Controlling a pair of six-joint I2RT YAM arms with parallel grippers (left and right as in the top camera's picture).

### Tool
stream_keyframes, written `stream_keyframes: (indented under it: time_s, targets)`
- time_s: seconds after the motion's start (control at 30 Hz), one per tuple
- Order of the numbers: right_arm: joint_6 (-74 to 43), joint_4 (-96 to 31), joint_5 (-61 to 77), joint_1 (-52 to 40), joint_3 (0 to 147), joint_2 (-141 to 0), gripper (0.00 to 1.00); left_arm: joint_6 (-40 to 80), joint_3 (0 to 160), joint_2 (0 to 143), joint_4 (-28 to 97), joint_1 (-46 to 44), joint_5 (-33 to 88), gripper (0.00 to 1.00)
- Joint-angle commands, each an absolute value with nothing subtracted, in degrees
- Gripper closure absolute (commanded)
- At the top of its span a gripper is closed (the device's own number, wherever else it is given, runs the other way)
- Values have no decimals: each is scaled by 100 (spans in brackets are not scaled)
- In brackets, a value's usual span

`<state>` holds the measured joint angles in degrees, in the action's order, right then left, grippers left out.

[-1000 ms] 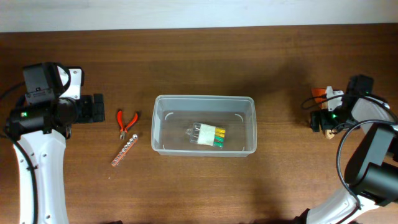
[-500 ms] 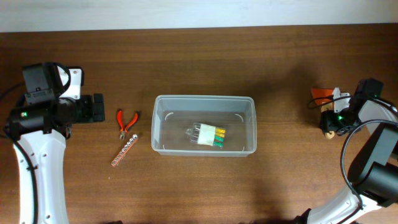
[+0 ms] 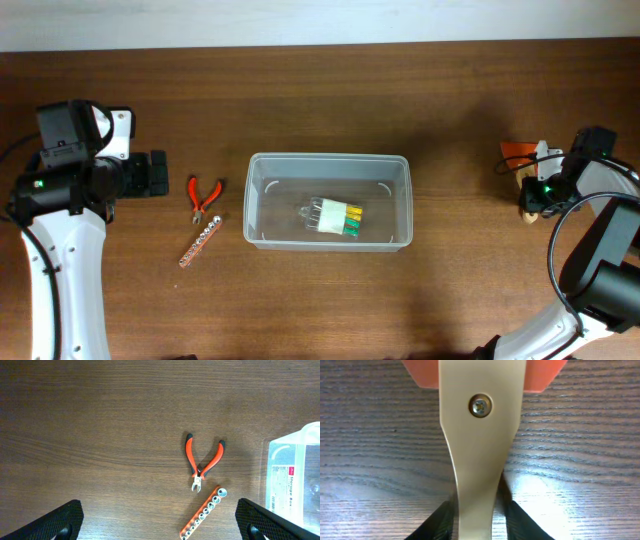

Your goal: Pack container

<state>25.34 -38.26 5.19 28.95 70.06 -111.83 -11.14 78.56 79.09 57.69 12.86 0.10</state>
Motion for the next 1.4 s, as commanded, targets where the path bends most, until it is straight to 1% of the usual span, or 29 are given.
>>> stream_keyframes:
  time_s: [0.0, 0.1, 0.13, 0.3, 0.33, 0.6, 0.73, 0.83, 0.97, 1.13, 1.27, 1.37]
  targets:
    - [2482, -3872, 757, 2923, 6958, -11413, 70, -1122, 7922, 7946, 5774, 1273, 137, 1]
    - [2482, -3872, 760, 2921, 6958, -11413, 75, -1120, 7922, 7946, 5774, 1273, 137, 1]
    - [2482, -3870, 760, 2923, 6958, -11413, 80, -1120, 7922, 7946, 5776, 1273, 137, 1]
    - [2480, -3857, 760, 2923, 6958, -11413, 91, -1120, 7922, 7946, 5774, 1273, 137, 1]
    - [2480, -3852, 760, 2923, 6958, -11413, 95, -1120, 7922, 7946, 5774, 1273, 137, 1]
    - [2414, -4012, 1302, 2915, 7137, -11362, 96, -1122, 7922, 7946, 5771, 1273, 134, 1]
    - [2414, -4615, 1461, 2770, 7754, -11085, 96, -1122, 7922, 7946, 5774, 1273, 134, 1]
    - [2414, -5273, 1461, 2528, 8519, -10792, 96, -1122, 7922, 7946, 5774, 1273, 134, 1]
    - [2449, -6320, 1461, 1959, 9668, -10440, 96, -1120, 7922, 7946, 5774, 1273, 134, 1]
    - [3374, -7332, 1461, 567, 10779, -9990, 96, -1120, 7922, 7946, 5778, 1275, 134, 1]
    - [4724, -7813, 1411, -672, 10897, -9810, 96, -1011, 7922, 7946, 5798, 1275, 134, 1]
    - [4862, -8027, 1146, -1500, 10840, -9874, 96, -991, 7922, 7946, 5802, 1275, 134, 1]
